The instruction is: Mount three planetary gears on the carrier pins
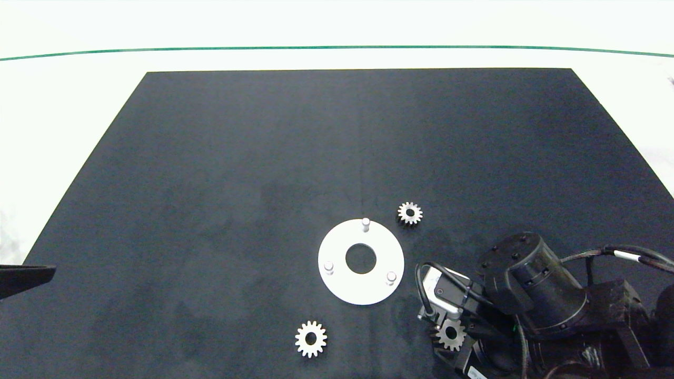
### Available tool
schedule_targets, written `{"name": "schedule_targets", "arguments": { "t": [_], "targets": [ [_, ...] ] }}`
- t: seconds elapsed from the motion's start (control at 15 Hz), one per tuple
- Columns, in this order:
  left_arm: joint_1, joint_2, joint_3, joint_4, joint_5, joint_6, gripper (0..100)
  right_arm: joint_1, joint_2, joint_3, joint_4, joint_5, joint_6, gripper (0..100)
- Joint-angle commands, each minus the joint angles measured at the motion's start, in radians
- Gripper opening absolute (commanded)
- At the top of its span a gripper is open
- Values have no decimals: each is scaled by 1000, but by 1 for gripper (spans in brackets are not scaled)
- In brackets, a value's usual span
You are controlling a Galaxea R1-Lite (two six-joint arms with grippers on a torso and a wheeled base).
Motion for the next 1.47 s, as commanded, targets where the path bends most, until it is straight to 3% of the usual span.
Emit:
{"name": "schedule_targets", "arguments": {
  "t": [0.07, 1.0, 1.27, 1.47],
  "targets": [
    [-6, -4, 0, 7, 1, 1, 100, 3, 6, 0, -8, -2, -2, 51],
    [-7, -16, 6, 11, 1, 2, 100, 15, -75, -1, -21, -23, -8, 24],
    [-20, -16, 8, 11, 1, 1, 100, 16, -103, -93, -7, -22, -27, 16],
    [-20, -16, 8, 11, 1, 1, 100, 19, -63, -184, 27, -22, -28, 16]
  ]
}}
